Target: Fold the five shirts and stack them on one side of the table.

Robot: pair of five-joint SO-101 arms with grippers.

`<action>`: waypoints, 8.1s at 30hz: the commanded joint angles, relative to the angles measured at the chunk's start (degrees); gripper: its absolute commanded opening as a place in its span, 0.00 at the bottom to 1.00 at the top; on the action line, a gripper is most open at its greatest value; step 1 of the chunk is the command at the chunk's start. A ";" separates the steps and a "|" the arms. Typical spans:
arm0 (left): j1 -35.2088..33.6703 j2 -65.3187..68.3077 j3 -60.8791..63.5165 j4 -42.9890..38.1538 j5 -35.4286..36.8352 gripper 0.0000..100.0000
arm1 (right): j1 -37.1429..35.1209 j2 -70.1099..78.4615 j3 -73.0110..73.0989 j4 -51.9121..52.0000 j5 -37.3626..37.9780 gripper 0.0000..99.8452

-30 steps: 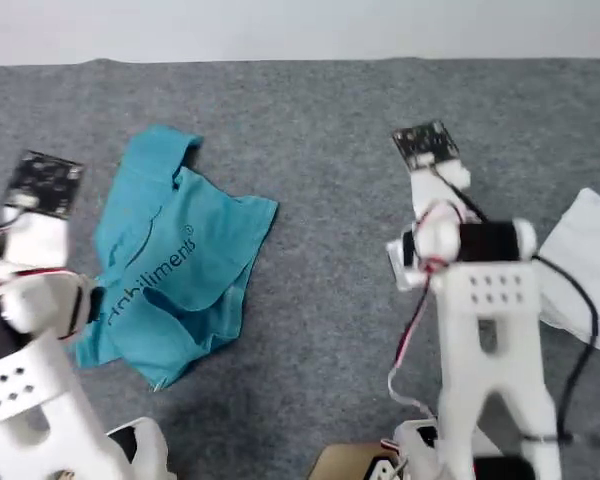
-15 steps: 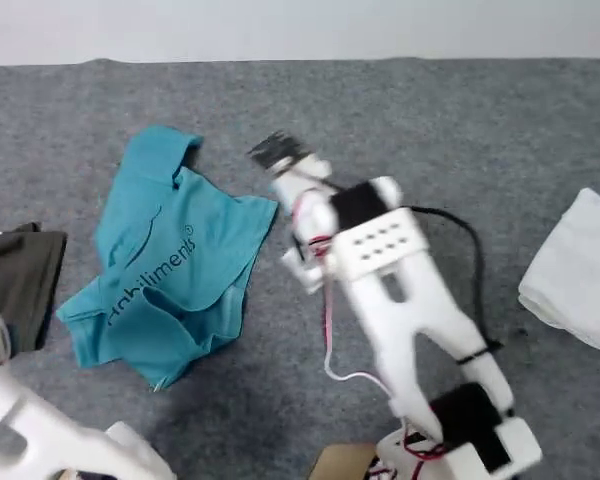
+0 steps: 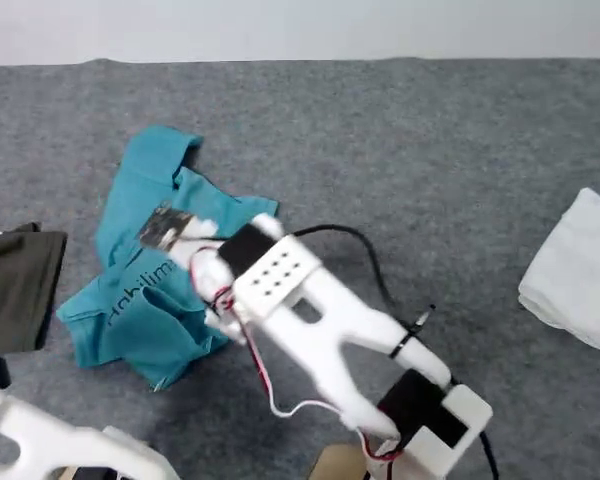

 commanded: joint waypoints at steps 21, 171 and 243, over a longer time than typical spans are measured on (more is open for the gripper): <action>-0.18 -1.41 -0.13 -0.62 -0.35 0.22 | -11.65 11.65 -4.31 -12.18 0.53 0.23; 61.71 2.64 -19.21 -4.48 12.48 0.00 | 52.09 -25.10 -16.97 16.40 8.70 0.01; 62.15 2.99 8.22 -73.32 -4.57 0.00 | 56.75 -47.87 29.89 -43.38 19.08 0.01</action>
